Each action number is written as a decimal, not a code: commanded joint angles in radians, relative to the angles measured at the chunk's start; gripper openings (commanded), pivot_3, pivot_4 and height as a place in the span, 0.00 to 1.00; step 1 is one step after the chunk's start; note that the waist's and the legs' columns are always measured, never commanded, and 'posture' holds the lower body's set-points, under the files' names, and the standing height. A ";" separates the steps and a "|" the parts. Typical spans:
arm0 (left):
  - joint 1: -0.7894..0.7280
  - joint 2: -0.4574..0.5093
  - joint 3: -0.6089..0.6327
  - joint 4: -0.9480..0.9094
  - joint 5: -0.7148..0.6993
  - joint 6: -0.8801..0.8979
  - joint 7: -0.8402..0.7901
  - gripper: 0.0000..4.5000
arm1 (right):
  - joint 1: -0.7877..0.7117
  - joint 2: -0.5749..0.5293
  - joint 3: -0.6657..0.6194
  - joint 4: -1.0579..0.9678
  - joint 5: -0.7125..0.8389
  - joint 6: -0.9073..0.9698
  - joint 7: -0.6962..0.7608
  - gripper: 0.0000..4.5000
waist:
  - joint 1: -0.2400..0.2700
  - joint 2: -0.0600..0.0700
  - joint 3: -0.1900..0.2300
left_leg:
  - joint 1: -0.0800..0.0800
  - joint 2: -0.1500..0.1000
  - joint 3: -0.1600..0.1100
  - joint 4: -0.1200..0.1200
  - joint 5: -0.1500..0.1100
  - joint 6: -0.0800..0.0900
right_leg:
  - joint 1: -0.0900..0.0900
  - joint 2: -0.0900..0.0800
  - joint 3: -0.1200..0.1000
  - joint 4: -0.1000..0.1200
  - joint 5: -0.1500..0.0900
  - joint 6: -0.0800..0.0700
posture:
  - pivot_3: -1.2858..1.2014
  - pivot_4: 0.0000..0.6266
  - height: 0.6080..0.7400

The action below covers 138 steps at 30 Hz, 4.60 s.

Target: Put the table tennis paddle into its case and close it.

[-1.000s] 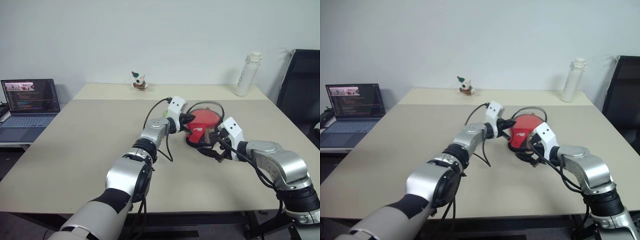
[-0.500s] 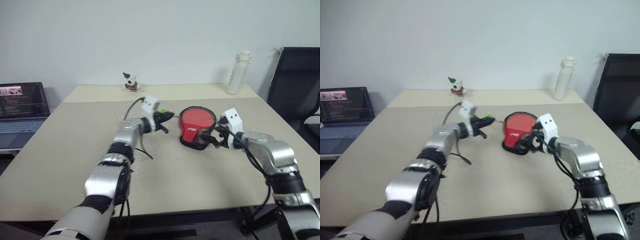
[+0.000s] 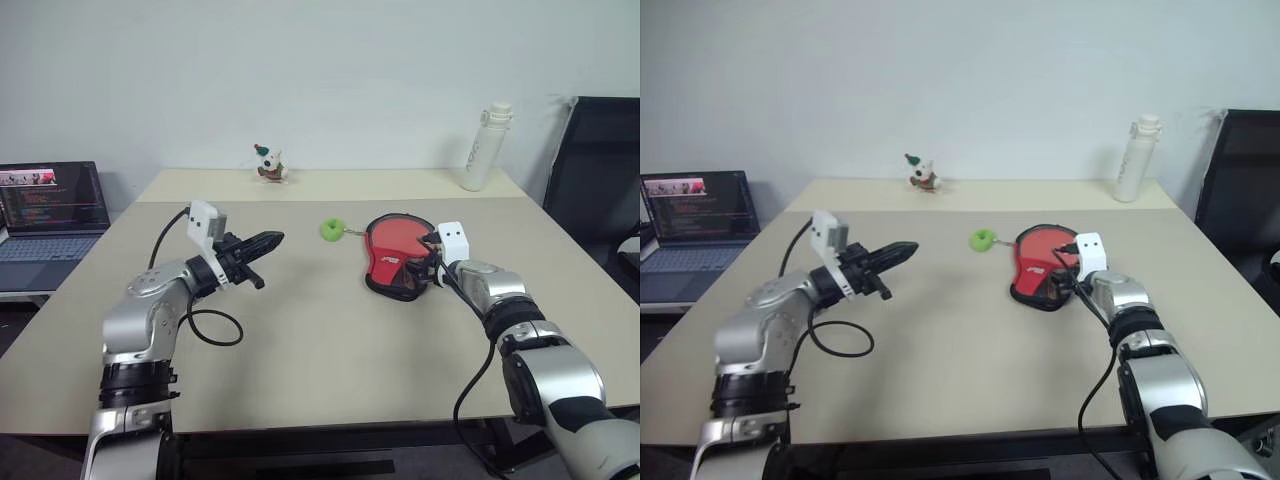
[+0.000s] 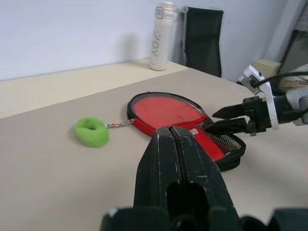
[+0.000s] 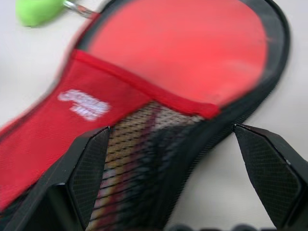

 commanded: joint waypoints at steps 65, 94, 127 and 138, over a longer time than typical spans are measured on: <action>0.415 0.281 0.103 -0.435 -0.363 0.149 -0.028 0.00 | -0.030 0.248 -0.094 -0.115 0.055 0.499 0.389 0.00 | -0.056 -0.002 -0.002 | 0.006 0.004 0.005 -0.005 -0.003 0.001 | 0.000 0.001 0.007 -0.001 0.000 0.000 | 0.52 0.24 1.00; 0.769 0.315 0.199 -0.655 -0.475 0.141 -0.013 0.00 | 0.623 0.184 -0.066 -1.325 0.460 1.237 0.086 0.00 | -0.016 -0.003 -0.003 | 0.000 0.011 0.002 -0.006 -0.013 -0.002 | 0.000 0.006 0.004 -0.015 -0.002 -0.003 | 0.52 0.24 1.00; 0.716 0.331 0.200 -0.623 -0.463 0.138 0.009 0.00 | 0.646 0.084 -0.157 -1.434 0.845 1.237 -0.420 0.40 | 0.002 -0.005 -0.009 | 0.000 0.011 0.001 -0.006 -0.014 -0.001 | 0.001 0.009 0.005 -0.016 -0.003 -0.002 | 0.52 0.24 1.00; 0.738 0.296 0.200 -0.650 -0.466 0.127 0.072 0.00 | 0.450 -0.164 0.023 -1.464 0.808 1.111 -0.056 0.99 | 0.002 -0.004 -0.008 | -0.001 0.012 0.001 -0.006 -0.014 -0.002 | 0.000 0.010 0.006 -0.016 -0.005 0.001 | 0.52 0.24 1.00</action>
